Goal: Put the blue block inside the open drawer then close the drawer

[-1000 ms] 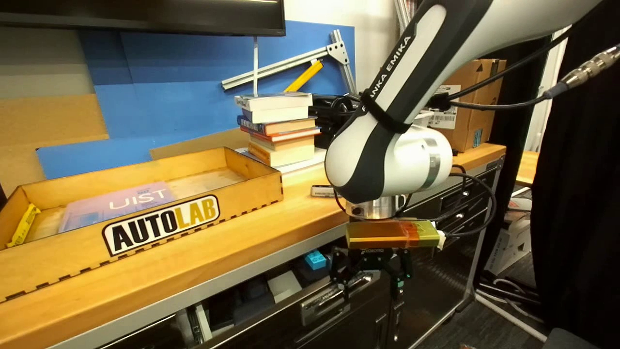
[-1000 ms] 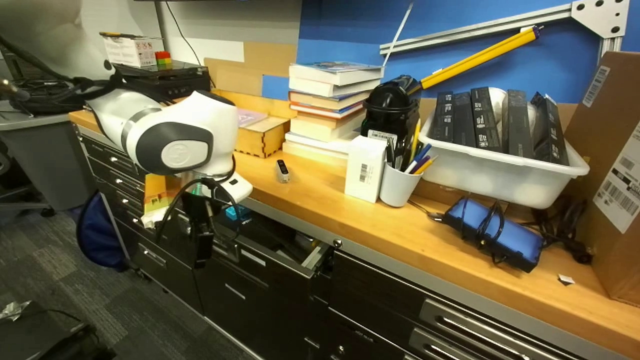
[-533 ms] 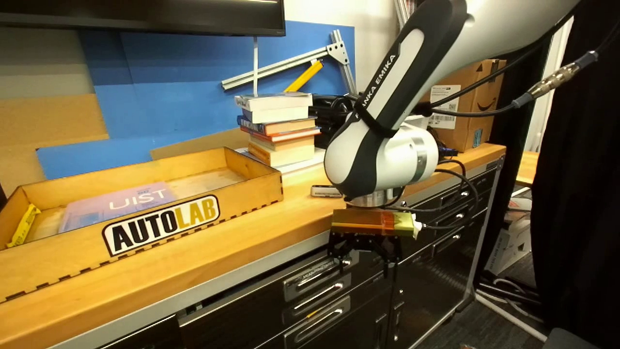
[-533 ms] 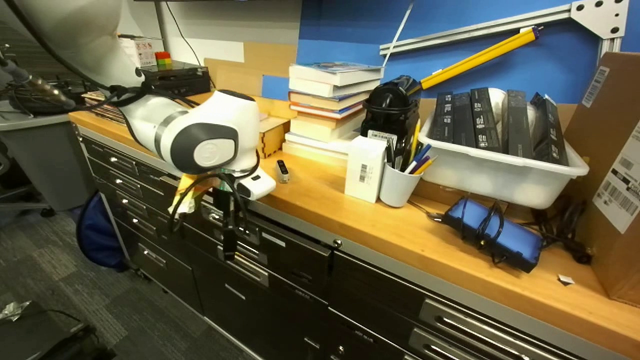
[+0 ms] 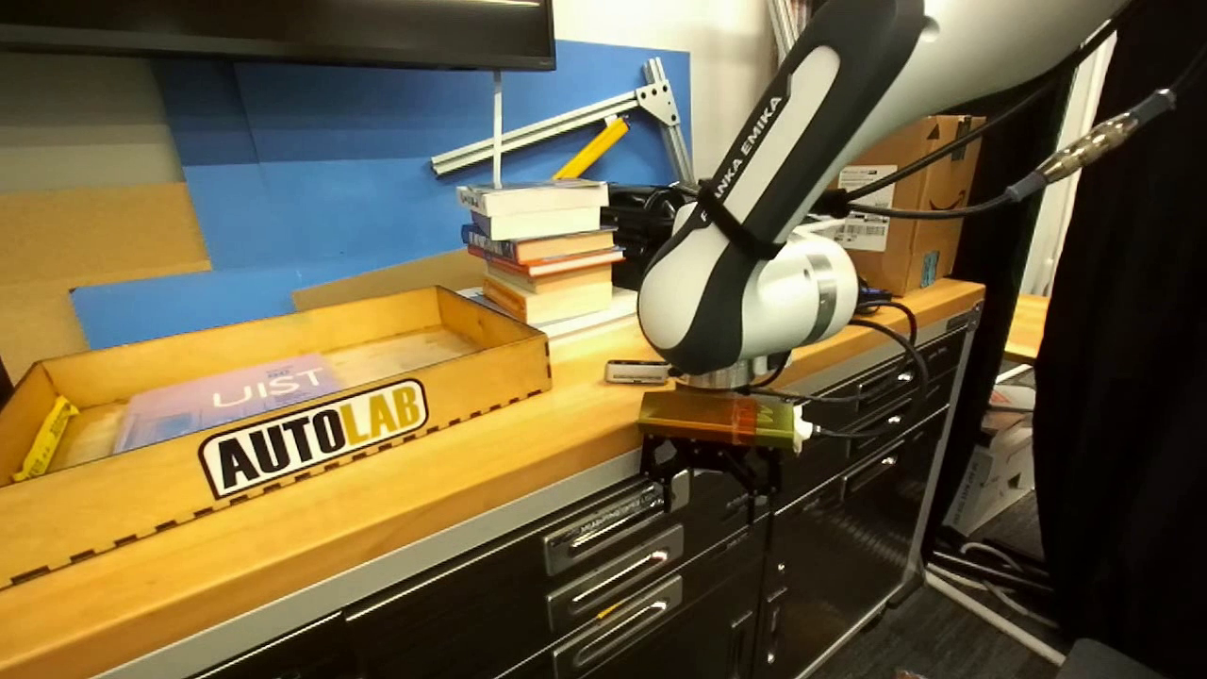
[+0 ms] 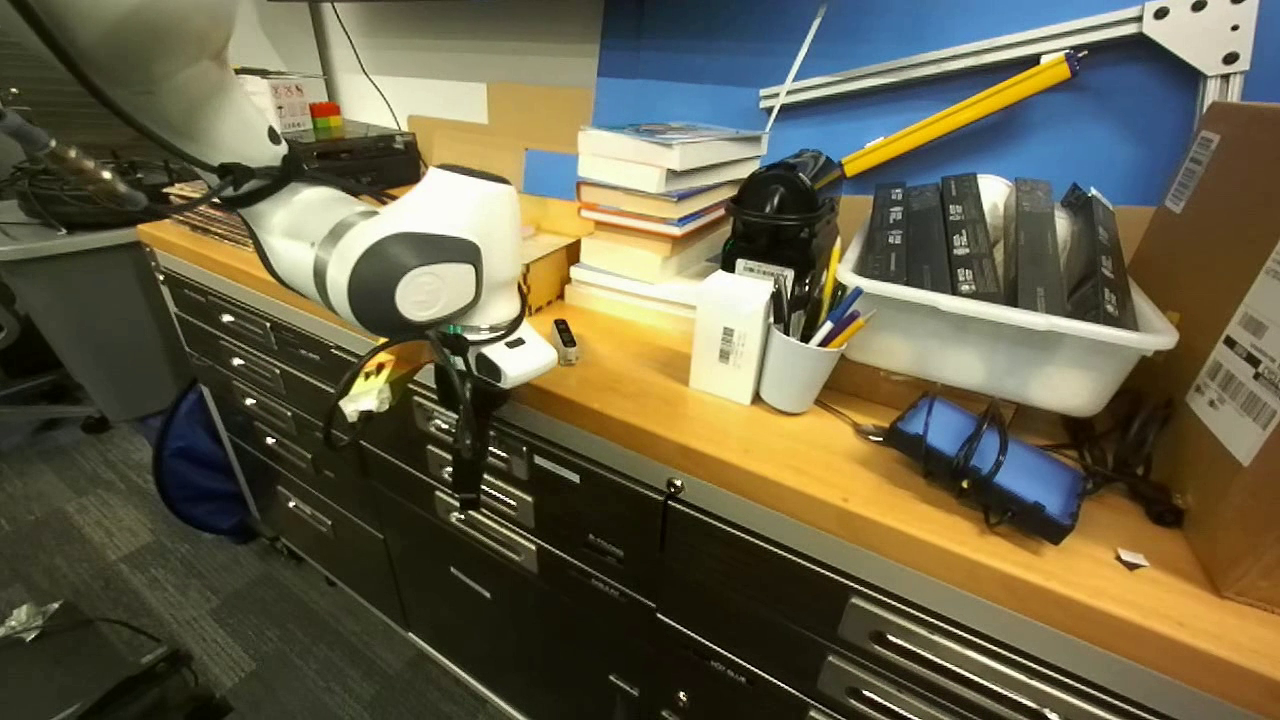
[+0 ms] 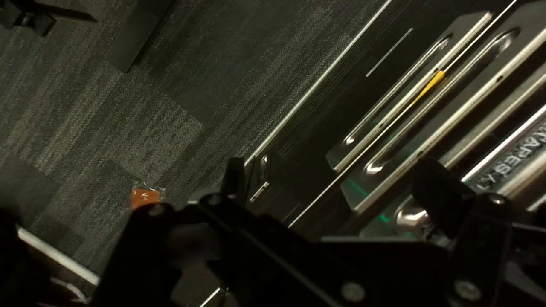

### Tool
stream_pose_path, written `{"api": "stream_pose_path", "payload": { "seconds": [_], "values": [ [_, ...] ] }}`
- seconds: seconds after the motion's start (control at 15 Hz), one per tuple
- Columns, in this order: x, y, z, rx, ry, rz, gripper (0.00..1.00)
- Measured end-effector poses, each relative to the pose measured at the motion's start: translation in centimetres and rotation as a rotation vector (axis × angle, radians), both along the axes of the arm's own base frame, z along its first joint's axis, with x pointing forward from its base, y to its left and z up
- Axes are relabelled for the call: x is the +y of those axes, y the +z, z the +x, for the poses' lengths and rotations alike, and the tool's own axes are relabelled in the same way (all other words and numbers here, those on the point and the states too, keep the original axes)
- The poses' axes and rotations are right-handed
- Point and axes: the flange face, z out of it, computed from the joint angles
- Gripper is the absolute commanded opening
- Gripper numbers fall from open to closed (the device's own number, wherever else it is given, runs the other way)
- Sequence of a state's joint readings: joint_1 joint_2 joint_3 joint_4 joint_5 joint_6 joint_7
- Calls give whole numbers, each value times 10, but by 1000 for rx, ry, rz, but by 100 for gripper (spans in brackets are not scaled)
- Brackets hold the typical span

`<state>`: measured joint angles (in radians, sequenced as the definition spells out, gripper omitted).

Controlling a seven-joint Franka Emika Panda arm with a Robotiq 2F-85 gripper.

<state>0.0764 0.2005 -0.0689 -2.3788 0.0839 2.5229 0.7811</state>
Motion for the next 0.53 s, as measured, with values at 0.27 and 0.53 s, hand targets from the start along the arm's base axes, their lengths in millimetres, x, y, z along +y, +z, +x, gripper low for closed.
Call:
{"api": "stream_pose_path", "payload": {
  "seconds": [0.27, 0.53],
  "values": [
    [18, 70, -14, -81, 180, -47, 100],
    [52, 158, -33, -88, 387, -78, 100]
  ]
}}
